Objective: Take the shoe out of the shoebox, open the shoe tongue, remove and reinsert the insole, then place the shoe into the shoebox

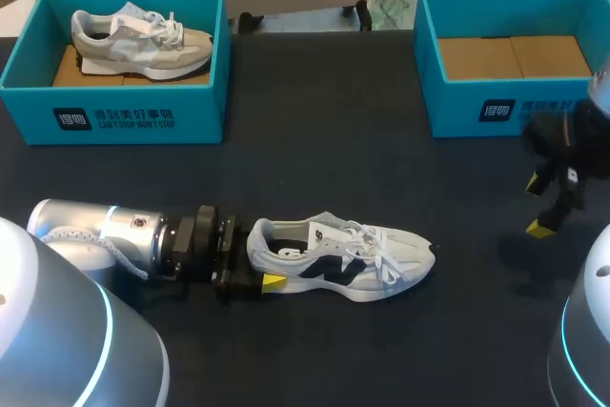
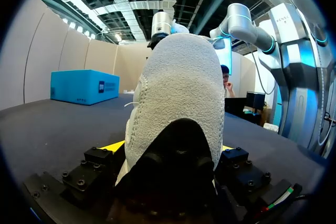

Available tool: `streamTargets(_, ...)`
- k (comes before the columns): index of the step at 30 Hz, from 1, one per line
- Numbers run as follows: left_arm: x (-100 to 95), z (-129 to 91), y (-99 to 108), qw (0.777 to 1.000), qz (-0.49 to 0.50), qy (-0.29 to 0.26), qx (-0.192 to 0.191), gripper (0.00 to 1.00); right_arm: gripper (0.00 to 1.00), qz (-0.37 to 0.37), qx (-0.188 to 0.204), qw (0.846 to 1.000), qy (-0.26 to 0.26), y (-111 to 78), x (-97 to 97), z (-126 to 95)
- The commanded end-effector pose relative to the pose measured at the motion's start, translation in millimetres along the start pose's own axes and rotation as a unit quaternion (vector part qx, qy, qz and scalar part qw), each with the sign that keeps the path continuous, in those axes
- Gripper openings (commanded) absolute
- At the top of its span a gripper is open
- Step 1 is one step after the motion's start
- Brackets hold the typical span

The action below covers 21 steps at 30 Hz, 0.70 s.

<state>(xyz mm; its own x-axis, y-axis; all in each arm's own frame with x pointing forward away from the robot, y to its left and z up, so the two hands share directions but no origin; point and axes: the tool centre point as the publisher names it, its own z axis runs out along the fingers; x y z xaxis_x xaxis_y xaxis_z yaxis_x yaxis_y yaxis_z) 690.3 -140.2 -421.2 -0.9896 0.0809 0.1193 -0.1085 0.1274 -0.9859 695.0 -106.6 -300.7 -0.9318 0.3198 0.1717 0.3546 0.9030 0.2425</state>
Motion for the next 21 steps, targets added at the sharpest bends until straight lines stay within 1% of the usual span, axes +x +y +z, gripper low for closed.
streamTargets(1,1.2,0.3,-0.5,1.000,0.000,-0.002,-0.001,0.00,1.00,0.147,0.020,0.988,-0.030,21.4,18.6,-16.3)
streamTargets(2,1.2,0.3,-0.5,1.000,0.000,-0.002,-0.001,0.00,1.00,0.168,0.028,0.985,-0.029,29.4,22.6,-16.7)
streamTargets(3,1.2,0.3,-0.5,1.000,0.000,-0.002,-0.001,0.00,1.00,0.200,0.047,0.978,-0.033,37.8,27.1,-17.1)
streamTargets(4,1.2,0.3,-0.5,1.000,0.000,-0.002,-0.001,0.00,1.00,0.220,0.058,0.973,-0.029,45.5,31.0,-17.2)
streamTargets(7,1.2,0.3,-0.5,1.000,0.000,-0.002,-0.001,0.00,1.00,0.278,0.072,0.957,-0.043,67.9,44.4,-22.1)
streamTargets(8,1.2,0.3,-0.5,1.000,0.000,-0.002,-0.001,0.00,1.00,0.282,0.054,0.956,-0.053,75.7,50.2,-24.7)
streamTargets(9,1.2,0.3,-0.5,1.000,0.000,-0.002,-0.001,0.00,1.00,0.272,0.047,0.959,-0.056,83.8,54.6,-25.9)
streamTargets(21,1.2,0.3,-0.5,1.000,0.000,-0.002,-0.001,0.00,1.00,0.272,0.047,0.959,-0.056,83.8,54.6,-25.9)
